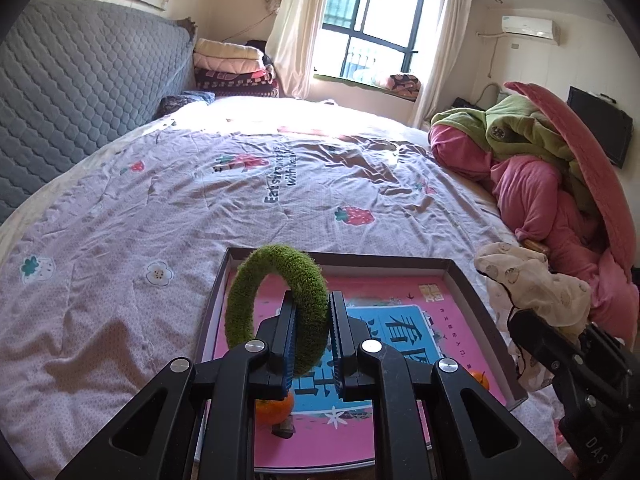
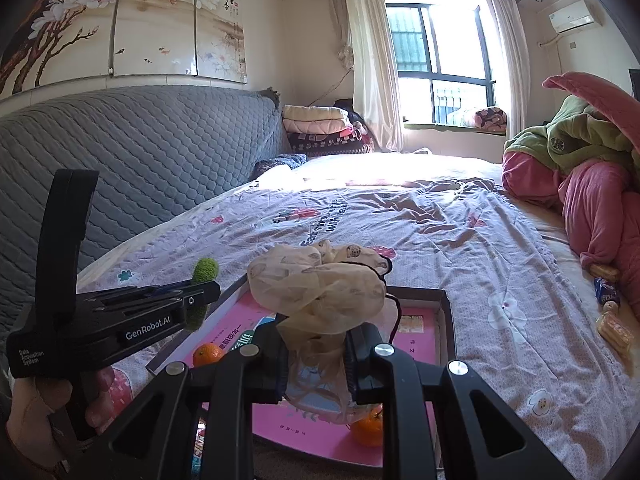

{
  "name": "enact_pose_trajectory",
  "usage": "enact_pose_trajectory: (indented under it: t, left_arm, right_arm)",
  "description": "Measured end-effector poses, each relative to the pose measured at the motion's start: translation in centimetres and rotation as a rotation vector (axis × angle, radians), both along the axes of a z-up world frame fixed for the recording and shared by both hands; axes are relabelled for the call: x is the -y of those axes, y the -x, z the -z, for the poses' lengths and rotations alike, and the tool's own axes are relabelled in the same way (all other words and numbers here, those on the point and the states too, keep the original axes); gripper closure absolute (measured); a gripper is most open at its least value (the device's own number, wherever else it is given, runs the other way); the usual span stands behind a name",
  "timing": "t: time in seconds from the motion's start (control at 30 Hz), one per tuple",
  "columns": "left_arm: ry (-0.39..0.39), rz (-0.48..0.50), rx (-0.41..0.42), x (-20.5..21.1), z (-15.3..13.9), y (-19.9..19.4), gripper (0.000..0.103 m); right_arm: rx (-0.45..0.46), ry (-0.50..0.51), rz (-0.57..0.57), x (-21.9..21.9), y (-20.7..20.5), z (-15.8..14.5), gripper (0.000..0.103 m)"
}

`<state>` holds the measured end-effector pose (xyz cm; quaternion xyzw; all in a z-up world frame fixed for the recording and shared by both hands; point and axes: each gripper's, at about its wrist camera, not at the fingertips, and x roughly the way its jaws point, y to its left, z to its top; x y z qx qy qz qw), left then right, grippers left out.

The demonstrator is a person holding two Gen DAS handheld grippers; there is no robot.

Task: Organize objects
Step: 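Lift the green ring and mesh bag and carry both over the tray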

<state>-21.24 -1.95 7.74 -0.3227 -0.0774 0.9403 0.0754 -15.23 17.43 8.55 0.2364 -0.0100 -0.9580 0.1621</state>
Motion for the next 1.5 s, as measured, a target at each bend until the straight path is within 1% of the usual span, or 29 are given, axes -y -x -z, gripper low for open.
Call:
enact_pose_trajectory:
  t: [0.07, 0.17, 0.37, 0.53, 0.77, 1.07, 1.17, 1.23, 1.33, 1.5]
  left_arm:
    - [-0.015, 0.011, 0.014, -0.1, 0.3, 0.4, 0.088]
    - [0.01, 0.026, 0.031, -0.8, 1.0, 0.7, 0.088]
    - [0.03, 0.069, 0.096, -2.3, 3.1, 1.2, 0.088]
    - [0.049, 0.099, 0.13, -3.3, 4.6, 1.0, 0.088]
    - [0.08, 0.12, 0.145, -4.1, 5.3, 0.7, 0.088]
    - [0.103, 0.146, 0.194, -4.3, 6.4, 1.1, 0.088]
    - [0.12, 0.148, 0.174, -4.4, 6.3, 1.0, 0.088]
    - [0.117, 0.154, 0.18, -4.4, 6.4, 1.0, 0.088]
    - [0.128, 0.158, 0.185, -4.5, 6.6, 1.0, 0.088]
    - [0.114, 0.165, 0.208, -4.4, 7.1, 1.3, 0.088]
  right_arm:
    - [0.005, -0.005, 0.0, 0.2, 0.2, 0.3, 0.081]
    - [0.018, -0.012, 0.0, 0.4, 0.5, 0.8, 0.081]
    - [0.038, -0.035, 0.01, 0.6, 1.0, 1.8, 0.081]
    - [0.061, -0.046, 0.008, 0.6, 1.3, 2.5, 0.081]
    - [0.072, -0.074, -0.003, 1.5, 1.3, 3.1, 0.081]
    - [0.111, -0.109, -0.019, 2.6, 1.5, 4.4, 0.081]
    - [0.125, -0.119, -0.026, 3.0, 1.6, 4.8, 0.081]
    - [0.129, -0.131, -0.021, 3.2, 1.7, 5.0, 0.081]
    - [0.137, -0.123, -0.018, 3.1, 1.8, 5.2, 0.081]
    - [0.146, -0.123, -0.021, 3.1, 2.0, 5.4, 0.081]
